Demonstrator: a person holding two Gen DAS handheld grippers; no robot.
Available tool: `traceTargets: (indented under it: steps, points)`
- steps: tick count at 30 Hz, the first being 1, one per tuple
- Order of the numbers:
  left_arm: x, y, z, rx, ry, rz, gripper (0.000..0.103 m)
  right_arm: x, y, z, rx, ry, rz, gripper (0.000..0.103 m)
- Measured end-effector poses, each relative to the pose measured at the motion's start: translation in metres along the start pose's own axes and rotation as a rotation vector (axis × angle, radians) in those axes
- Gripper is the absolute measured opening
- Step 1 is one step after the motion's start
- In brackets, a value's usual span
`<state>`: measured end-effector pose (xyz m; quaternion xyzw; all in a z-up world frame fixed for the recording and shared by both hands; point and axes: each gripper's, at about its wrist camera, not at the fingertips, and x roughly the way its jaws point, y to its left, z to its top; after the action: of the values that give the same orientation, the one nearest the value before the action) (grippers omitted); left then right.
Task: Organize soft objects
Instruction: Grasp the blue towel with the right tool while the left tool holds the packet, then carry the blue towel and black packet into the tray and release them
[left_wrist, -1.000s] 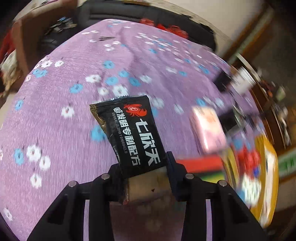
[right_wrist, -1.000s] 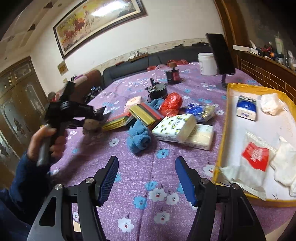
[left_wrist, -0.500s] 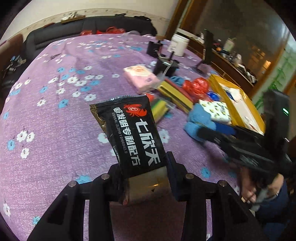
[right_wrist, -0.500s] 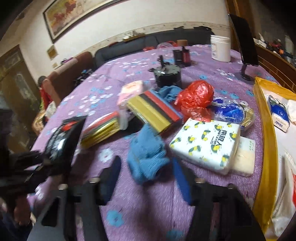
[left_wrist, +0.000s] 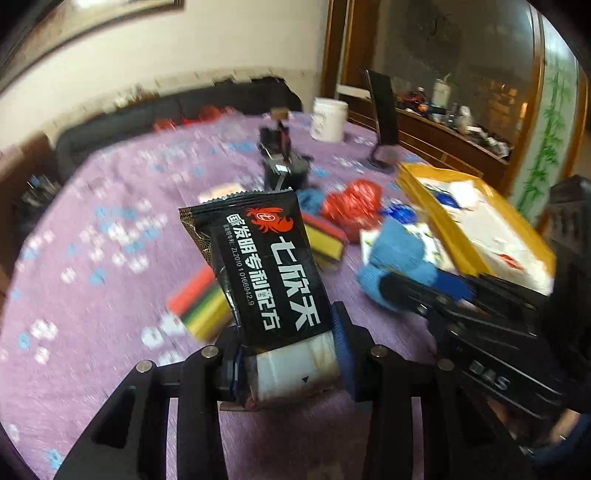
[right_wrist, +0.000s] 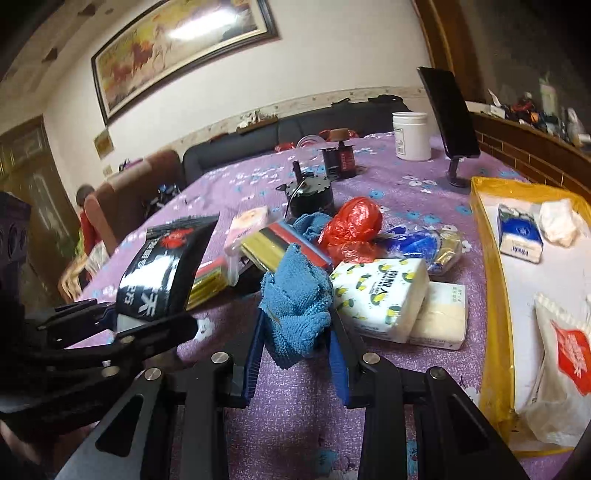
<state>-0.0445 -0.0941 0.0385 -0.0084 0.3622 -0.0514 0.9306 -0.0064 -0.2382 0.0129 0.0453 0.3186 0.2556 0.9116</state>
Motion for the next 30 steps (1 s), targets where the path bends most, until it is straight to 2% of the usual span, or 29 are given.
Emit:
traceTargets:
  steps: [3, 4, 11, 24, 30]
  points:
    - [0.003, -0.003, 0.002, -0.003, -0.026, 0.035, 0.039, -0.002, -0.002, 0.001, 0.012, -0.014, 0.007, 0.035]
    - [0.003, -0.003, 0.002, -0.004, -0.037, 0.07, 0.039, -0.002, -0.002, 0.001, 0.008, -0.018, 0.011, 0.035]
    - [-0.002, -0.012, 0.0, 0.044, -0.1, 0.138, 0.039, -0.005, 0.0, -0.001, -0.001, -0.04, 0.011, 0.035]
    - [-0.005, -0.014, -0.002, 0.048, -0.119, 0.13, 0.039, -0.006, -0.004, 0.0, 0.015, -0.048, 0.0, 0.035]
    - [-0.006, -0.015, -0.002, 0.048, -0.128, 0.136, 0.039, -0.008, -0.005, 0.002, 0.021, -0.054, -0.036, 0.035]
